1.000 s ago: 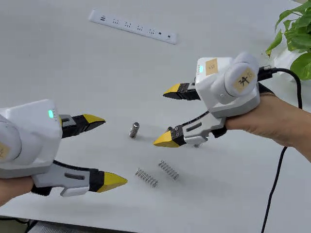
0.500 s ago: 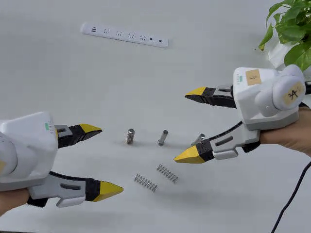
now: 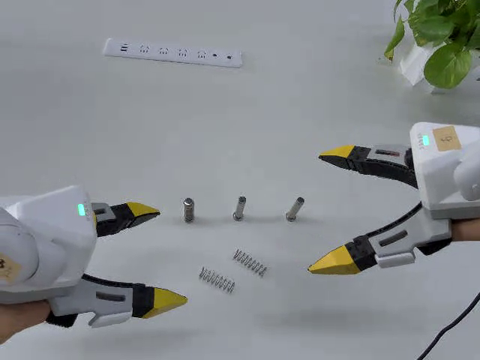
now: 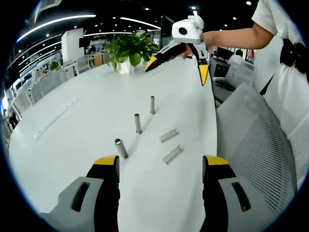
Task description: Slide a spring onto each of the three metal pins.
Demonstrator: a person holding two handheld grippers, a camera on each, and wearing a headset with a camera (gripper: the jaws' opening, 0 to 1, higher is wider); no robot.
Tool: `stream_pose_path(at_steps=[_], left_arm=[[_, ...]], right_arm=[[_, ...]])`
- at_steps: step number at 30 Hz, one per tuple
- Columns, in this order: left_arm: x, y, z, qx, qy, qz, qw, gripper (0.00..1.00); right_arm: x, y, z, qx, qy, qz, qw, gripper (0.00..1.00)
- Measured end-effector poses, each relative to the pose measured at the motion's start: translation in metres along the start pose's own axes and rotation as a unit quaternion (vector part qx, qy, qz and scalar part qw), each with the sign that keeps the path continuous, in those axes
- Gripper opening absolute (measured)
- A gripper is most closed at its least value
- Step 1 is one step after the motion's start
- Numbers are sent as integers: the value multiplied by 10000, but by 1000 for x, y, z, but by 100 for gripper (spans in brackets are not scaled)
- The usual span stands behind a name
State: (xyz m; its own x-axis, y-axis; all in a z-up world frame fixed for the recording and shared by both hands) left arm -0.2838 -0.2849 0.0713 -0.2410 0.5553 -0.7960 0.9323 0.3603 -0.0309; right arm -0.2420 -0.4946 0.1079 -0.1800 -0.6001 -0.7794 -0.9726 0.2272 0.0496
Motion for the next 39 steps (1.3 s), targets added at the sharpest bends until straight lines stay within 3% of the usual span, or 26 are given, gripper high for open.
stream_pose_path(at_steps=[9, 17, 24, 25, 30, 32, 33, 39], left_arm=[[3, -1, 18, 242, 270, 270, 9990, 61], [7, -7, 41, 559, 598, 660, 9945, 51], [20, -11, 60, 815, 1133, 1223, 9826, 33], [23, -9, 62, 809, 1263, 1358, 9793, 31], [25, -13, 70, 958, 1384, 1545, 9735, 25], [28, -11, 71, 965, 1578, 1831, 9655, 21], [28, -12, 73, 998, 1619, 1872, 9637, 20], [24, -12, 77, 1048, 1661, 2013, 9596, 16]], right_arm=[[26, 3, -18, 141, -75, 227, 9996, 99], [42, 5, -31, 328, -129, 423, 9985, 99], [49, 7, -36, 451, -170, 557, 9973, 99], [50, 7, -37, 470, -179, 584, 9970, 99], [54, 8, -38, 515, -186, 652, 9964, 98], [56, 9, -38, 531, -179, 685, 9961, 98], [57, 9, -39, 551, -182, 698, 9959, 98], [58, 9, -40, 621, -230, 767, 9949, 97]])
Point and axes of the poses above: the centre of the closed fingertips' face, and the gripper's own axes: z roughly forward along the fingers, y roughly to its left, x roughly out of its underside, the point moved 4 cm from there along -z, roughly backward along the fingers, and after that the axes turned 1 degree about z, right-handed, at the moved point
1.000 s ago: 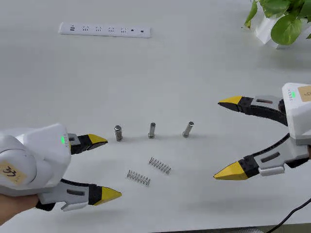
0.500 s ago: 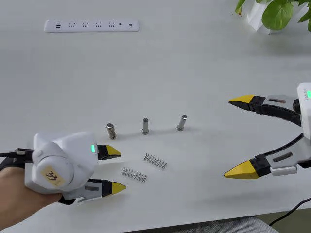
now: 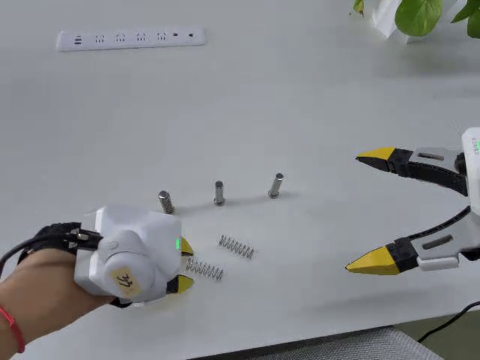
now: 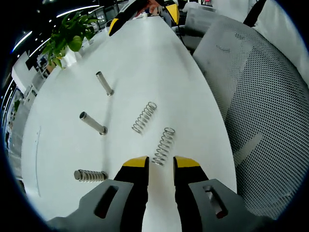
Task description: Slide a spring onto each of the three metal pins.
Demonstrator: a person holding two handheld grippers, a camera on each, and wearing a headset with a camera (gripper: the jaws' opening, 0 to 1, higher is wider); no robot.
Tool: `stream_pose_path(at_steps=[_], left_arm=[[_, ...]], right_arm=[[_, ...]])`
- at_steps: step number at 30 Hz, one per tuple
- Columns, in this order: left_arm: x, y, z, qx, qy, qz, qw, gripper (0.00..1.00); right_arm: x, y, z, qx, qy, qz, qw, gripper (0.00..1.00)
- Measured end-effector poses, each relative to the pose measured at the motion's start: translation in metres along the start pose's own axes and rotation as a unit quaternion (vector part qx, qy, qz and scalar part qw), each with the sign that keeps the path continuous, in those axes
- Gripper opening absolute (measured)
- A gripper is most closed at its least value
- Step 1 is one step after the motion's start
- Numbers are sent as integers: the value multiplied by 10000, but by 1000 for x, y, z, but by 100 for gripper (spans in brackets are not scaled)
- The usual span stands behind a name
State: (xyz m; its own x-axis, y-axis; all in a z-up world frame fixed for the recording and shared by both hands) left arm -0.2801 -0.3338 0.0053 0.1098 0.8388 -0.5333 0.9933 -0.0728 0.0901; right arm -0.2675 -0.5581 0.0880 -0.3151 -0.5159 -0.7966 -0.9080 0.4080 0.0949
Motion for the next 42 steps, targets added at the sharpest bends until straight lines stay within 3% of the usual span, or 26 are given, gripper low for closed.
stream_pose_path(at_steps=[6, 16, 26, 42], left_arm=[[2, -1, 4, 90, 231, 295, 9993, 14], [2, 0, 7, 132, 334, 473, 9982, 8], [1, 0, 7, 146, 368, 508, 9979, 8], [1, -4, 3, 182, 206, 197, 9994, 7]], right_arm=[[3, 2, -2, 22, -2, 23, 10000, 97], [6, 3, -3, 42, 17, 55, 10000, 96], [4, 5, -1, 40, 20, 38, 10000, 95], [1, 8, 3, 26, 27, 40, 10000, 94]])
Point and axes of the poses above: the centre of the closed fingertips' face, and the gripper's own axes: z roughly forward along the fingers, y roughly to its left, x roughly out of its underside, the point moved 4 cm from there along -z, roughly backward along the fingers, and after that the axes turned 1 degree about z, right-handed, at the moved point
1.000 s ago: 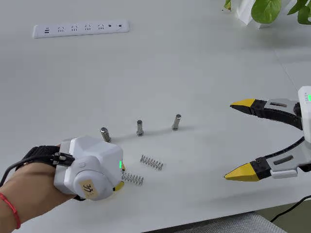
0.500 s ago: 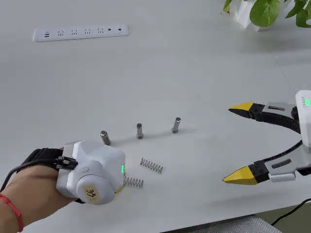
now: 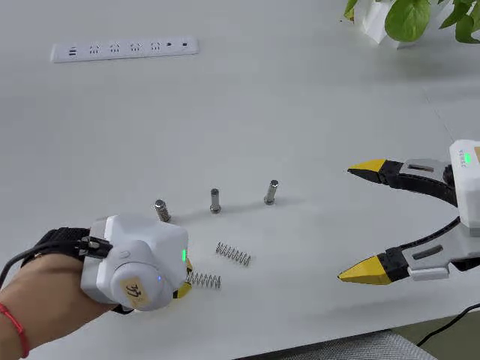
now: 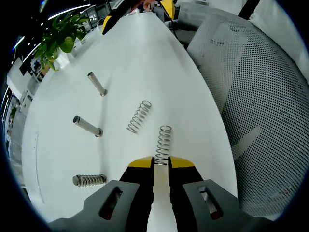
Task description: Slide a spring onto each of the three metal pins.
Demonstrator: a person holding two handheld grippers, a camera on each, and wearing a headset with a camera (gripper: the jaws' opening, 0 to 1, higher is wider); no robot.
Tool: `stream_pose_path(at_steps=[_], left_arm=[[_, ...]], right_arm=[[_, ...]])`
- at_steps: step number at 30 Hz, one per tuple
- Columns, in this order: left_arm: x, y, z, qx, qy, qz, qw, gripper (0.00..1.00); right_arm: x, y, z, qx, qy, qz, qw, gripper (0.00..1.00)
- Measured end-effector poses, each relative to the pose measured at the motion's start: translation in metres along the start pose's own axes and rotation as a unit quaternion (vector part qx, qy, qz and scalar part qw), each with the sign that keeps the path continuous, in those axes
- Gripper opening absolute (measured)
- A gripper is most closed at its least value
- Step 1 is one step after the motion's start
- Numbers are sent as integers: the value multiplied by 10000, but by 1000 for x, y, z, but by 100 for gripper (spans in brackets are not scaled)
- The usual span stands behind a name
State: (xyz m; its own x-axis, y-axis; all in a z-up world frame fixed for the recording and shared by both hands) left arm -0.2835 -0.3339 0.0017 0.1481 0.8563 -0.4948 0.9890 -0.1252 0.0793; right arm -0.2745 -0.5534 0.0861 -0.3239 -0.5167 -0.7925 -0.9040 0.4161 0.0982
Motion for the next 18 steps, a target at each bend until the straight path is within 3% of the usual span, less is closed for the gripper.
stream_pose_path(at_steps=[11, 18], left_arm=[[-1, -4, -5, -28, -194, -185, 9996, 7], [-7, -5, -17, -159, -574, -551, 9967, 7]], right_arm=[[-2, 3, 3, -39, 24, -4, 10000, 93], [-12, 8, 3, -76, -21, -60, 10000, 92]])
Point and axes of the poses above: the centre of the closed fingertips' face, and the gripper's own axes: z roughly forward along the fingers, y roughly to its left, x roughly out of its underside, the point moved 4 cm from there along -z, roughly backward along the fingers, and after that the axes turned 1 degree about z, right-handed, at the moved point
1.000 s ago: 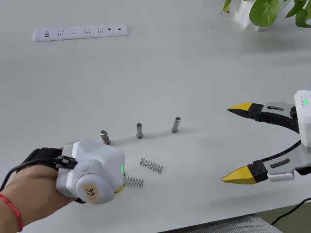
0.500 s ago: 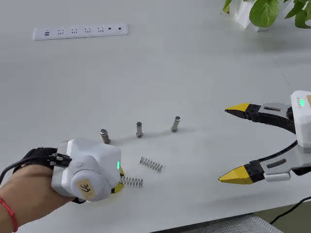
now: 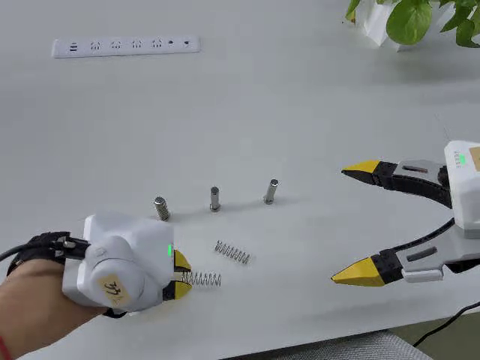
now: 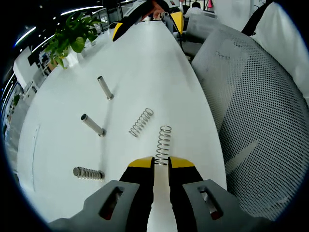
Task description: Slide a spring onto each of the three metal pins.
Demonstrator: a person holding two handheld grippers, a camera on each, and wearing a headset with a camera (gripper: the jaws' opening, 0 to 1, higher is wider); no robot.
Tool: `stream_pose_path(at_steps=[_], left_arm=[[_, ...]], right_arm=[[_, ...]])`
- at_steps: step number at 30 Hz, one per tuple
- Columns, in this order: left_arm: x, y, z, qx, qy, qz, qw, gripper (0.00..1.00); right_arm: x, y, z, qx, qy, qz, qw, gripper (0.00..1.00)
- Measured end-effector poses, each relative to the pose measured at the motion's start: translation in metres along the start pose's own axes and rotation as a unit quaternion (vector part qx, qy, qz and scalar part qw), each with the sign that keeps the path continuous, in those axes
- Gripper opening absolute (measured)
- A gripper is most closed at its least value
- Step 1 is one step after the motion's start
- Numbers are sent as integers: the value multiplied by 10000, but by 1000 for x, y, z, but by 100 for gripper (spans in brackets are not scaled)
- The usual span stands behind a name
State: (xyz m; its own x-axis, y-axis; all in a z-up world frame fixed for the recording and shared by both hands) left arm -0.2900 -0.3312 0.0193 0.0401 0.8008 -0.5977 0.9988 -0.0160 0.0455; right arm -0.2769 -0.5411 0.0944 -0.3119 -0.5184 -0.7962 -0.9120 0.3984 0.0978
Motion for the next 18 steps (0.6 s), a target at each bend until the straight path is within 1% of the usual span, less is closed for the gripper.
stream_pose_path(at_steps=[3, 5, 8, 9, 11, 14, 18], left_arm=[[-4, 1, -6, -90, -181, -149, 9997, 7], [-9, 2, -11, -161, -350, -285, 9989, 7], [-18, 5, -19, -276, -653, -506, 9962, 7], [-23, 7, -23, -343, -796, -613, 9943, 7], [-29, 10, -27, -413, -968, -715, 9919, 7], [-39, 14, -36, -542, -1263, -876, 9866, 7], [-49, 19, -45, -666, -1505, -961, 9817, 7]], right_arm=[[-7, 2, 0, -20, -27, -51, 10000, 92], [-13, 4, 1, -45, -66, -93, 9999, 91], [-22, 6, 3, -84, -113, -167, 9998, 88], [-27, 8, 4, -101, -162, -190, 9996, 87], [-34, 9, 6, -129, -217, -184, 9995, 86], [-47, 13, 9, -168, -339, -213, 9991, 82], [-61, 17, 13, -250, -464, -190, 9984, 75]])
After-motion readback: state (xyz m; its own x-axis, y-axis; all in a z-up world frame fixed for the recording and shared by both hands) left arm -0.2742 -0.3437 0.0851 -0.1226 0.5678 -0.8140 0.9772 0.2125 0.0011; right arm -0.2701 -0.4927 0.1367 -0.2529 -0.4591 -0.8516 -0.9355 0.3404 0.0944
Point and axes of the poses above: the centre of the closed fingertips' face, and the gripper's own axes: z roughly forward along the fingers, y roughly to its left, x roughly out of its underside, the point moved 4 cm from there along -z, roughly backward along the fingers, and after that the axes turned 1 degree about z, right-handed, at the moved point
